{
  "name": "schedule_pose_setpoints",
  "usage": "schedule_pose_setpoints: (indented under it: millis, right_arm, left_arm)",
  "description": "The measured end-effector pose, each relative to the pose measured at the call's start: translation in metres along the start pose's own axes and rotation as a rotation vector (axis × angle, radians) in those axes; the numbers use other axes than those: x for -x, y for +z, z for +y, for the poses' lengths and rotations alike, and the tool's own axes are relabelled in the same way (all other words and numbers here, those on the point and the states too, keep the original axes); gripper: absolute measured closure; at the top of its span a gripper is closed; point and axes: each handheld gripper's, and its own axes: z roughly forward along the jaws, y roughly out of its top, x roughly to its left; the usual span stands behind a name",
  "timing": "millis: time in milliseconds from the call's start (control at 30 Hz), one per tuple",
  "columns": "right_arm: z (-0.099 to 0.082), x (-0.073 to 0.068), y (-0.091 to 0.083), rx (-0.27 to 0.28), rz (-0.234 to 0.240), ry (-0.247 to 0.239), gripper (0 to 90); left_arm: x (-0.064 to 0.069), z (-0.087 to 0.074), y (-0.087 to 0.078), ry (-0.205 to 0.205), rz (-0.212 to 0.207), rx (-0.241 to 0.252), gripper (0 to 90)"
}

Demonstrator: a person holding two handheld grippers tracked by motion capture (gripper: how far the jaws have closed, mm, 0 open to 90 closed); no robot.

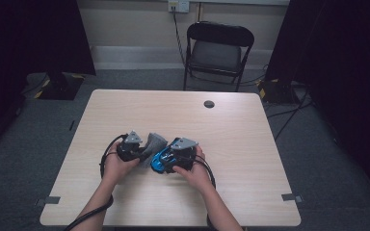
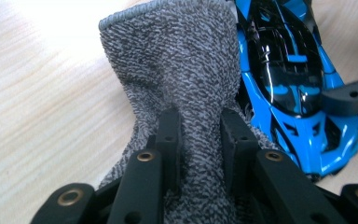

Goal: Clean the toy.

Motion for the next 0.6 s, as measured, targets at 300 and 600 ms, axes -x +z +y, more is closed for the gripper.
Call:
schedule_pose_setpoints:
  millis: [300,600]
  right_arm:
    - [0.0001,-0.0006,0.0,0.0,0.0,0.0,5.6]
    - [0.0005,-0.0007,0.0,-0.004,0.0,-0.001,5.6]
  left_arm:
    - [0.0024,-0.0038,-0.0054,0.011,0.004,-0.013,71.7]
    - [0.0054,-0.0066,-0.0098,0.008,0.004,-0.02,71.8]
